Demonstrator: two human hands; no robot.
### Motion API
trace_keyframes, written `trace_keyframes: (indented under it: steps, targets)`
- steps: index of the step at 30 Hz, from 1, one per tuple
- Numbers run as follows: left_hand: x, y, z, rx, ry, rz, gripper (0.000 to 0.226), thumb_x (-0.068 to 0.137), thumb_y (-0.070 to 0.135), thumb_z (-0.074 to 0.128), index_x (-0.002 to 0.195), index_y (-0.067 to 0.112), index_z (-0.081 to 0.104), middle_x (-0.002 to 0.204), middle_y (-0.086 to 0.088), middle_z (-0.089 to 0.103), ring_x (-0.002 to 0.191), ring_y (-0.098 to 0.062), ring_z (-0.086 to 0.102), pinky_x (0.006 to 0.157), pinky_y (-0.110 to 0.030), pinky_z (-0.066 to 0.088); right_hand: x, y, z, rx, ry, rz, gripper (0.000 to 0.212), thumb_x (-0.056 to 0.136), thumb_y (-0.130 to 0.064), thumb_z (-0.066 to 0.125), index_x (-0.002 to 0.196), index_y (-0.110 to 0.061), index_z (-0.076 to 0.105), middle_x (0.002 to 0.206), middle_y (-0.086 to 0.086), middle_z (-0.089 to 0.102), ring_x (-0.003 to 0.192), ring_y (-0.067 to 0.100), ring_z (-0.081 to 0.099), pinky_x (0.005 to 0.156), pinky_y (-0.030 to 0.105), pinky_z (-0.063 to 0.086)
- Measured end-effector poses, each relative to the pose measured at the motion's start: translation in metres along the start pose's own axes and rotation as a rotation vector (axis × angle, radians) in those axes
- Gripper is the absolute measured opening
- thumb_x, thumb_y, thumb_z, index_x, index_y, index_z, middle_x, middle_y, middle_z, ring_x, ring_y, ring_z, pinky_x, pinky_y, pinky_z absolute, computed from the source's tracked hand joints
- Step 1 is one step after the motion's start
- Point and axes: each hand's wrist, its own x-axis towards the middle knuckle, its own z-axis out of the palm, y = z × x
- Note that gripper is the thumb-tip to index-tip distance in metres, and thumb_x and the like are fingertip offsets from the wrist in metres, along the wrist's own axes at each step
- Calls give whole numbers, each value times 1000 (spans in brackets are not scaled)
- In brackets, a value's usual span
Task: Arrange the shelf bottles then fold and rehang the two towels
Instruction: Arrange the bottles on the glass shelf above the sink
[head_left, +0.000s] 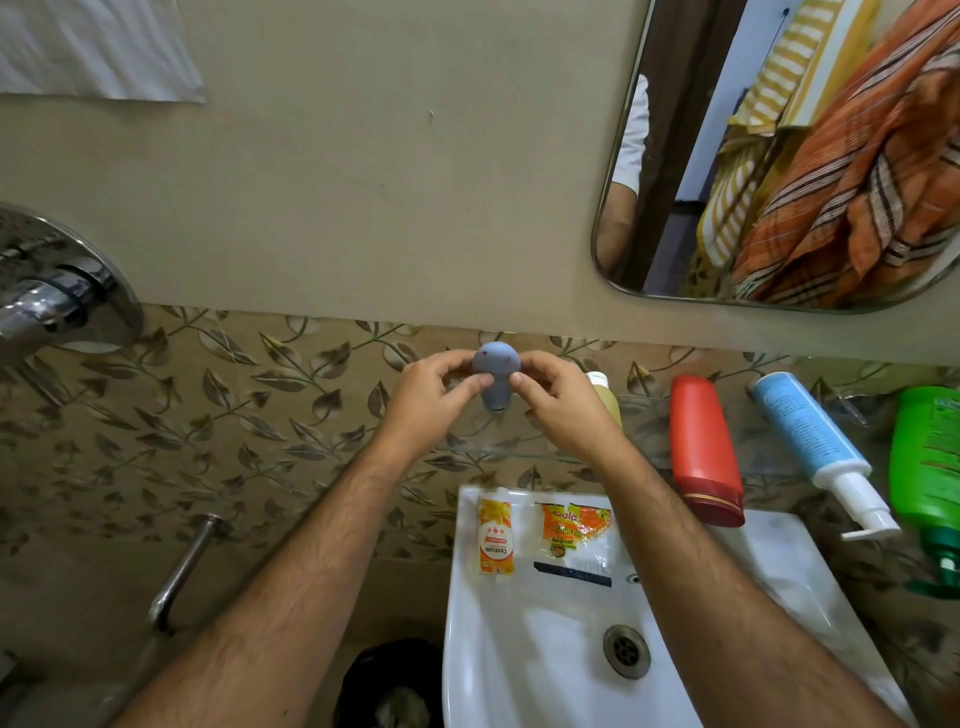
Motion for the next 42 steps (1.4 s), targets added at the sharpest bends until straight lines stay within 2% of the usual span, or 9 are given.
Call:
trace_keyframes:
  steps: [12,22,25,27,29,32,34,38,42]
  targets:
    - [-1,4,-1,-38,-18,-36,28,93,23,66,120,18,68,104,8,72,97,-2,66,86,-26,55,0,-3,7,6,19,53,24,97,-21,59,121,-17,63,108,-1,68,101,14,64,85,39,58]
    - [-6,-2,1,-64,-10,-67,34,89,19,71,123,19,66,107,8,72,100,-4,67,92,-34,56,-5,-7,8,-20,15,80,25,97,-19,61,121,-17,63,110,-1,69,103,13,64,90,41,57]
    - [-13,-3,4,-46,165,-48,39,84,17,76,121,20,65,109,8,68,101,-1,63,89,-28,55,-9,-6,7,-40,38,81,27,96,-17,62,122,-17,64,113,-1,70,104,10,63,91,29,55]
    - [-24,4,7,18,363,59,27,83,17,76,109,20,67,100,9,65,93,-2,61,80,-27,55,-13,-8,2,-105,103,50,27,95,-18,63,121,-18,65,114,-3,70,102,6,62,85,16,49]
    - [-33,16,14,49,438,232,16,84,14,75,99,14,68,94,7,64,86,-9,62,73,-29,54,-16,-8,-6,-178,185,-9,25,93,-17,65,118,-17,67,112,-3,70,101,7,62,83,18,48]
    - [-41,33,35,67,341,427,12,86,15,72,96,9,69,95,4,65,86,-12,62,75,-22,52,-19,-6,-26,-253,254,-68,25,90,-11,66,114,-13,70,111,3,71,103,15,64,89,29,51]
    - [-41,41,48,77,247,447,14,87,11,71,101,10,70,98,5,64,90,-11,62,78,-20,52,-22,-1,-40,-327,282,-77,26,89,-5,63,112,-12,71,112,5,71,105,19,65,91,30,50]
    - [-36,48,71,204,9,339,38,86,-2,64,120,14,65,116,0,65,108,-12,58,95,-22,47,-27,10,-67,-637,198,-23,36,86,1,58,114,-19,69,113,3,69,108,25,61,87,39,51]
    - [-29,50,86,397,-252,161,63,88,10,64,146,21,43,145,3,48,132,-16,43,110,-32,36,-33,14,-85,-877,-36,111,45,88,-6,57,128,-27,59,120,3,65,112,25,58,93,41,47]
